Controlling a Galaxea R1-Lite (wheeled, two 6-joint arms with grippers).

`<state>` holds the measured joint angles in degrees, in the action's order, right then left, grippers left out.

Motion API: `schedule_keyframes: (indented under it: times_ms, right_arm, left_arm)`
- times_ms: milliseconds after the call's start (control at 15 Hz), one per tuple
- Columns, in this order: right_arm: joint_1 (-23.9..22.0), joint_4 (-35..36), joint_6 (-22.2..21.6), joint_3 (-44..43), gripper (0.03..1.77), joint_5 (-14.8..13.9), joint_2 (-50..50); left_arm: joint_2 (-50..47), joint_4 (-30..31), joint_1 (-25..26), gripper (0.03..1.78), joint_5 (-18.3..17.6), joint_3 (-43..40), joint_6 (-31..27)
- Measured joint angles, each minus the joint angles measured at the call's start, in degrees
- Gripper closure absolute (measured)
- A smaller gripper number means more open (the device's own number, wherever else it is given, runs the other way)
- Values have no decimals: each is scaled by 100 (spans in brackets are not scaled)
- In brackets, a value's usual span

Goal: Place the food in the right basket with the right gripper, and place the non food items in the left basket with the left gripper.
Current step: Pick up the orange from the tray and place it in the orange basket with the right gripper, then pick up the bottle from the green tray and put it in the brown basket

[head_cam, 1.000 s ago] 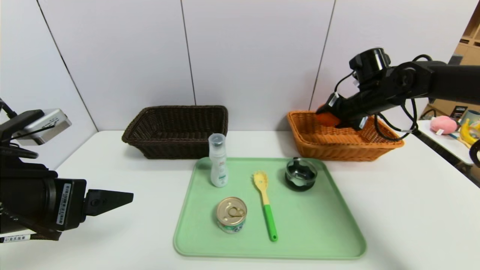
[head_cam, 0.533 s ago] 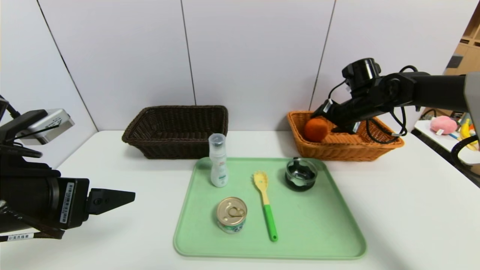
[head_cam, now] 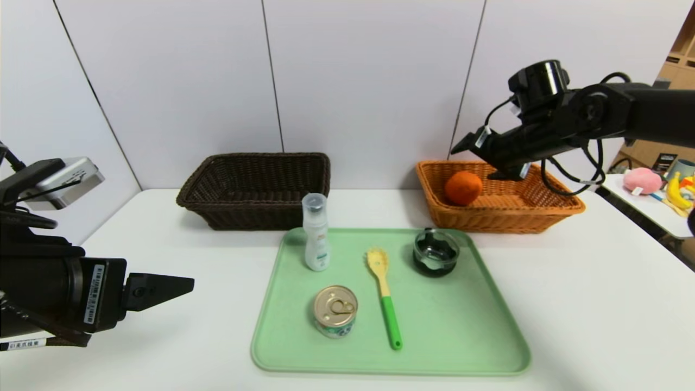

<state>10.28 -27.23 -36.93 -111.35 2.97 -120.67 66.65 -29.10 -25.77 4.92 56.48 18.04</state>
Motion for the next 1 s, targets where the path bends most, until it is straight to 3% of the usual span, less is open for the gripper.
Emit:
schedule_keyframes:
  times_ms: [200,267,467,733,867,1000]
  right_arm:
    - [474,-641,149,-1,18,-30,703]
    - [695,-774,129,2,17,-185,887]
    - [1331,-958,-4,148,14,-1157,1343]
    - [1990,-2298,138,241,12,-1165,1812]
    - [2400,-3103,-293,148,11,-1118,1905]
    - [2710,-3734,-430,82,11,-925,1958]
  left_arm:
    - [0,7,0,12,-7,10,-10]
    - [2,7,-5,12,-7,11,-13]
    - [13,9,-13,12,-68,29,-22]
    - [16,9,-105,12,-94,104,-7]
    - [28,11,-219,12,-83,123,26]
    - [59,9,-488,12,-52,126,133]
